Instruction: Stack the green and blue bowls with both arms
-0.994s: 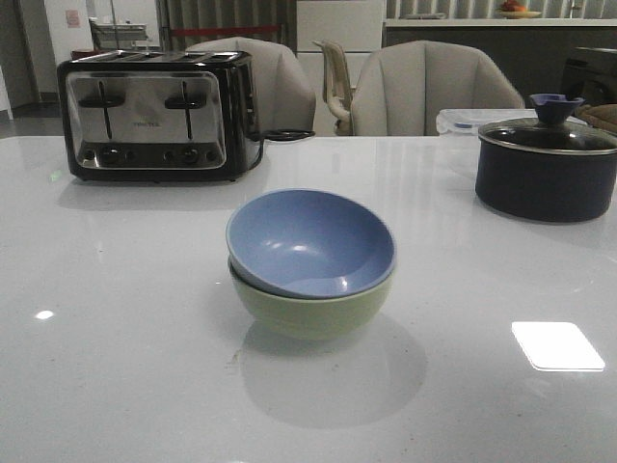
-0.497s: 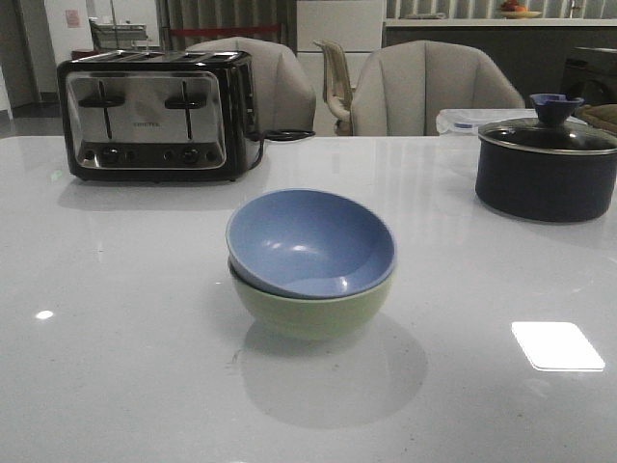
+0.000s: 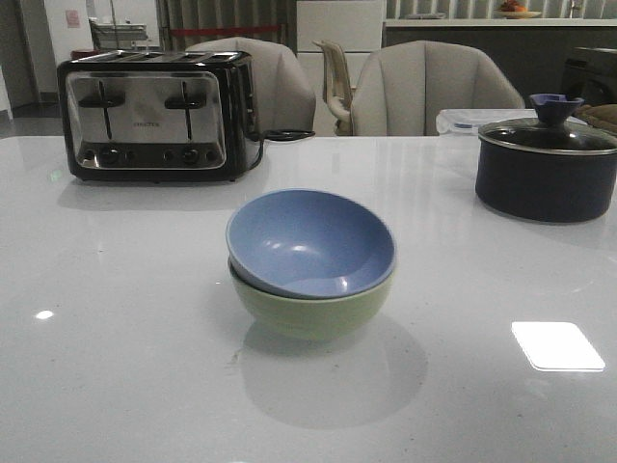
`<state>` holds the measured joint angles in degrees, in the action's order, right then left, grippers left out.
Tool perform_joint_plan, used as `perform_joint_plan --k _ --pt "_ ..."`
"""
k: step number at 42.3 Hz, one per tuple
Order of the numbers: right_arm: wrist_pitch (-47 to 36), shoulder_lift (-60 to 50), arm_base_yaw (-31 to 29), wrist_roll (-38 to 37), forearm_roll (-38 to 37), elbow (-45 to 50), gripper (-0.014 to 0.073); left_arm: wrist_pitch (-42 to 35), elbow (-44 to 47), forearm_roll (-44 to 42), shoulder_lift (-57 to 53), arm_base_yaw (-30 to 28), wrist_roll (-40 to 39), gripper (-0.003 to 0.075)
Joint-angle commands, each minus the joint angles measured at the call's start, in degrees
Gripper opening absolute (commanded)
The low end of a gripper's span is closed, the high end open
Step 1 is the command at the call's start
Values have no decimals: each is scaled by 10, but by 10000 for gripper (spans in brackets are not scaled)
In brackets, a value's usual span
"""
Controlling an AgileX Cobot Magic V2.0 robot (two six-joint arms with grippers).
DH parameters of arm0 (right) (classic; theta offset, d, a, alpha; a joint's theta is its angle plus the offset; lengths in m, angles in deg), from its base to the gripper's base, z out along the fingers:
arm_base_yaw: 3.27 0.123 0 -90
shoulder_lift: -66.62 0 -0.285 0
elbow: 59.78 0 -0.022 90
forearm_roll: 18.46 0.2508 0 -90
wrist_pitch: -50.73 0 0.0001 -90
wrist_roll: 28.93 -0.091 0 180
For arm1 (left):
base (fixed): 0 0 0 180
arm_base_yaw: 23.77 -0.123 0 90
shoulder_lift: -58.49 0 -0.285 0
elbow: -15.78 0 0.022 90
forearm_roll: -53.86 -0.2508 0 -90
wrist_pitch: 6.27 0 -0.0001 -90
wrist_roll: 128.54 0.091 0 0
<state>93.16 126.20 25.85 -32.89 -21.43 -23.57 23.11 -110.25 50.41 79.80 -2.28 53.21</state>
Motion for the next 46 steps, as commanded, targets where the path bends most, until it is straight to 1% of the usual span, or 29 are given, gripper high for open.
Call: perform_joint_plan --k 1,5,8,16,18,26,46 --pt "-33 -6 -1 3 -7 -14 43 -126 51 1 -55 -59 -1 102" --pt "-33 -6 -1 3 -7 -14 43 -185 120 14 -105 -108 -1 102" --pt "-33 -6 -1 3 -7 -14 43 -226 161 28 -129 -130 -2 102" --pt "-32 -6 -1 3 -7 -14 43 -343 249 39 -151 -154 -2 102" --pt "-31 -6 -1 3 -7 -14 43 -330 245 39 -151 -159 -2 102" --pt "-31 -6 -1 3 -7 -14 43 -348 247 39 -151 -178 -2 102" --pt "-29 -6 -1 3 -7 -14 43 -348 247 39 -150 -178 -2 102"
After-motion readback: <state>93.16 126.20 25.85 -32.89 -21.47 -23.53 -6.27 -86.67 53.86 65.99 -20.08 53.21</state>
